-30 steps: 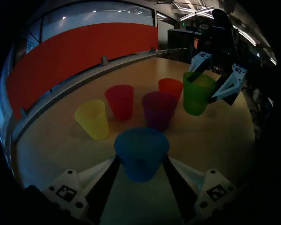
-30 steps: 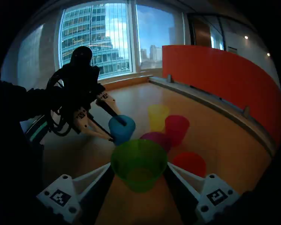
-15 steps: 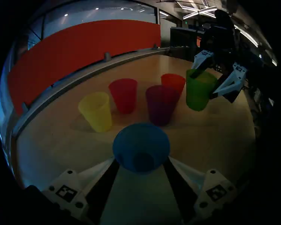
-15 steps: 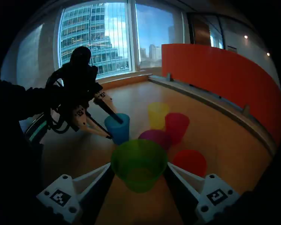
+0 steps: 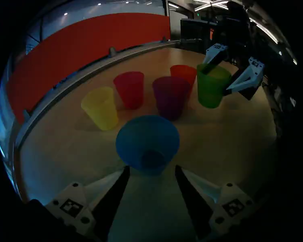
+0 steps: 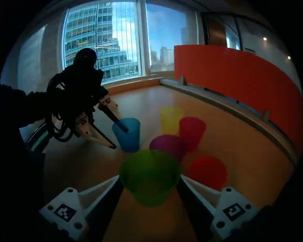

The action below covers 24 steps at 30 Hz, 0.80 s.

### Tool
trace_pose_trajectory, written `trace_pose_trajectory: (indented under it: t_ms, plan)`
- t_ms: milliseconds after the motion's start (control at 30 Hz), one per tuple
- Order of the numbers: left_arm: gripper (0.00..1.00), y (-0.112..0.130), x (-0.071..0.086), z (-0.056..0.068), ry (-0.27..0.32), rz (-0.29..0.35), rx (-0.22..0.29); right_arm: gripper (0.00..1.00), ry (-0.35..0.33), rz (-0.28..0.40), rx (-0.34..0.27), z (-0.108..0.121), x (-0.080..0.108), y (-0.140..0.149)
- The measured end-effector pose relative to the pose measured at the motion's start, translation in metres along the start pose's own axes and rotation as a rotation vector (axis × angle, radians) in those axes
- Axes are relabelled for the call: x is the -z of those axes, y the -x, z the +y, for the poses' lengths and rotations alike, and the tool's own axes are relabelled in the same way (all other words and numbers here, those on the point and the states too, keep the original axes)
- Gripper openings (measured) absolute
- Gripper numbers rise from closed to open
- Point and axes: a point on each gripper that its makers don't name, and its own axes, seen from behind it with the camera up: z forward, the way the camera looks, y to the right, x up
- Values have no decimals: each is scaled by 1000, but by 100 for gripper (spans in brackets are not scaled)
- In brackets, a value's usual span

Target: Pour water

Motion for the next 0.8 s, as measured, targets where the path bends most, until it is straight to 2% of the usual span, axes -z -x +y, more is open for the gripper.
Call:
trace_pose_trajectory:
  t_ms: [467, 800]
  plan:
    - [82, 8, 22, -4, -41, 14, 27, 89, 3, -39, 4, -6, -14, 31]
    - [82, 4, 32, -3, -47, 33, 24, 90, 10, -40, 11, -7, -15, 36]
